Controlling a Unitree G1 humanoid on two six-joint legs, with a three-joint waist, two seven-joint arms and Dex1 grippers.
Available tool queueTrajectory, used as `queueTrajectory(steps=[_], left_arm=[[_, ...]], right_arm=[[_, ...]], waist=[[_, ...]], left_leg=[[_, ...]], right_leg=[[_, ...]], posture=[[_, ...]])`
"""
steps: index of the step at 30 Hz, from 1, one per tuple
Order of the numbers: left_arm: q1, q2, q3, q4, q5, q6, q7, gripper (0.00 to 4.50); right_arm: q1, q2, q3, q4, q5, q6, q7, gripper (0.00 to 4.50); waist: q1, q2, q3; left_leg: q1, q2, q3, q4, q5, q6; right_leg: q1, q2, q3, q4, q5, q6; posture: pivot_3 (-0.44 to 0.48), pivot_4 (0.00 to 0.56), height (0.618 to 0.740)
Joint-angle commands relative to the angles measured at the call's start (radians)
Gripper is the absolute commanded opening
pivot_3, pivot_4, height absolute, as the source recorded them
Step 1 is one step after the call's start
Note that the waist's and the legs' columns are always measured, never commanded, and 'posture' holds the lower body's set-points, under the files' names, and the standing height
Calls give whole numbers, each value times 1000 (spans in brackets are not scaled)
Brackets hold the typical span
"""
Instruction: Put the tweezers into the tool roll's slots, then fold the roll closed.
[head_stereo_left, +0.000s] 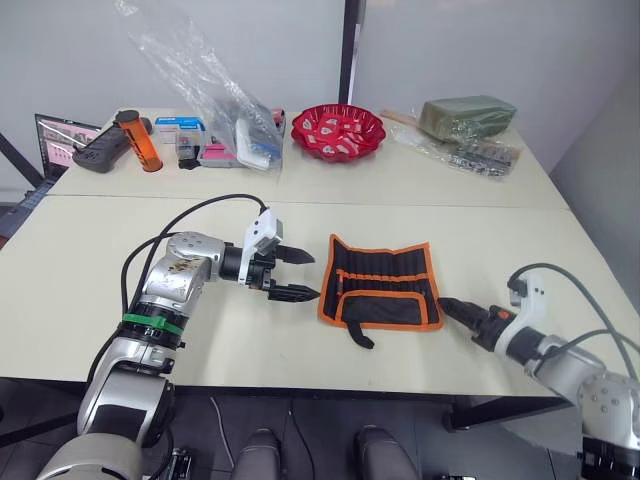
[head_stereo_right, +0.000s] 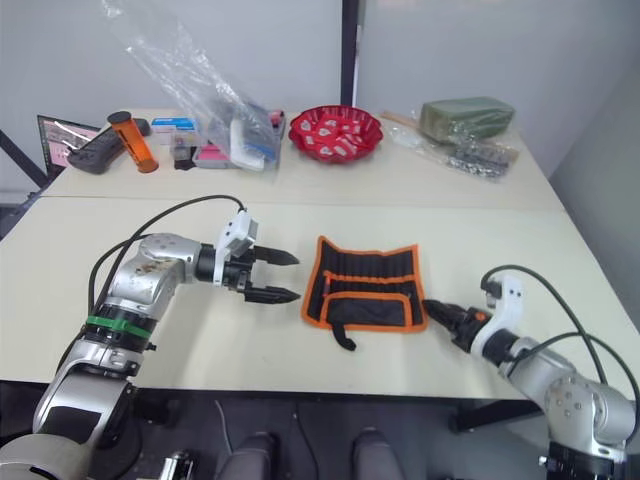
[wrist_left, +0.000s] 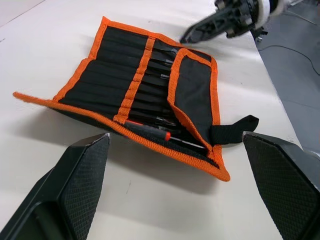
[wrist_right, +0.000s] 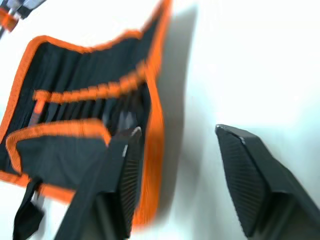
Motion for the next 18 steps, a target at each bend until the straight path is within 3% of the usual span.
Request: queueTrajectory(steps=[1, 6, 13, 18], left_arm=[[-17, 0, 13, -17, -14, -11, -6, 4500], [-19, -6, 9, -14, -11, -16, -7, 4500], [-21, -3, 10, -16, -8, -18, -9, 4500], [-11, -1, 12, -29, -11, -16, -8, 4500]], right_arm=[[12, 56, -42, -96, 108, -15, -70, 2562], [27, 101, -9, -83, 121, -31, -110, 2562], [11, 81, 18, -12, 98, -56, -90, 2562], [-16, 61, 22, 14, 116, -55, -62, 1067]], waist=[[-3, 0, 0], [2, 1, 0], [6, 1, 0], [3, 1, 0]], left_leg=[[0, 0, 0, 0, 0, 0], [0, 0, 0, 0, 0, 1], [0, 0, 0, 0, 0, 1], [0, 0, 0, -1, 0, 1]], right_leg=[[0, 0, 0, 0, 0, 0], [0, 0, 0, 0, 0, 0], [0, 0, 0, -1, 0, 0], [0, 0, 0, 0, 0, 0]], posture=[[0, 150, 735], [0, 150, 735], [0, 150, 735], [0, 150, 735]])
